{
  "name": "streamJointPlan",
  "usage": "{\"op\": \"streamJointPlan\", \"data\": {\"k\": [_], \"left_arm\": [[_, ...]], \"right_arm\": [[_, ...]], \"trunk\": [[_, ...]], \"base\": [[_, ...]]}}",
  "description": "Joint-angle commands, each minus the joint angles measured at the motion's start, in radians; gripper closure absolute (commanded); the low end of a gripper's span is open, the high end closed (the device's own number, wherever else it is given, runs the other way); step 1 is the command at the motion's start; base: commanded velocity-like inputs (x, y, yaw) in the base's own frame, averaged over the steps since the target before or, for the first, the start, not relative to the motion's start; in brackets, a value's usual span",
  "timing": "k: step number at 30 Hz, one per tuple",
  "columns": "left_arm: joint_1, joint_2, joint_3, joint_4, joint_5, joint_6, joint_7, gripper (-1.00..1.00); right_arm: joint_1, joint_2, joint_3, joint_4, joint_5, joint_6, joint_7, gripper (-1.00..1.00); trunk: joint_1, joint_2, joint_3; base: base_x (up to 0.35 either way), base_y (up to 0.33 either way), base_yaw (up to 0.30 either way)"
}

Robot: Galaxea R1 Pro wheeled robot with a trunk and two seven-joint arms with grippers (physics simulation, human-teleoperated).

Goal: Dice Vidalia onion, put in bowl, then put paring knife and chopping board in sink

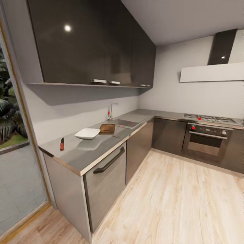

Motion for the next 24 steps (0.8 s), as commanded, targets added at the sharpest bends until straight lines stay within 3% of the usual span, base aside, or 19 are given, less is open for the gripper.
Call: {"op": "streamJointPlan", "data": {"k": [1,24], "left_arm": [[0.0,0.0,-0.001,-0.001,0.003,-0.002,0.001,-1.0],[0.0,0.0,-0.001,-0.001,0.003,-0.002,0.001,-1.0]], "right_arm": [[0.0,0.0,0.0,0.0,0.0,-0.003,0.0,-1.0],[0.0,-0.001,-0.001,0.001,-0.002,-0.003,0.0,-1.0]], "trunk": [[0.0,-0.001,-0.001],[0.0,-0.001,0.008]], "base": [[0.0,0.301,-0.145],[0.0,0.301,-0.163]]}}
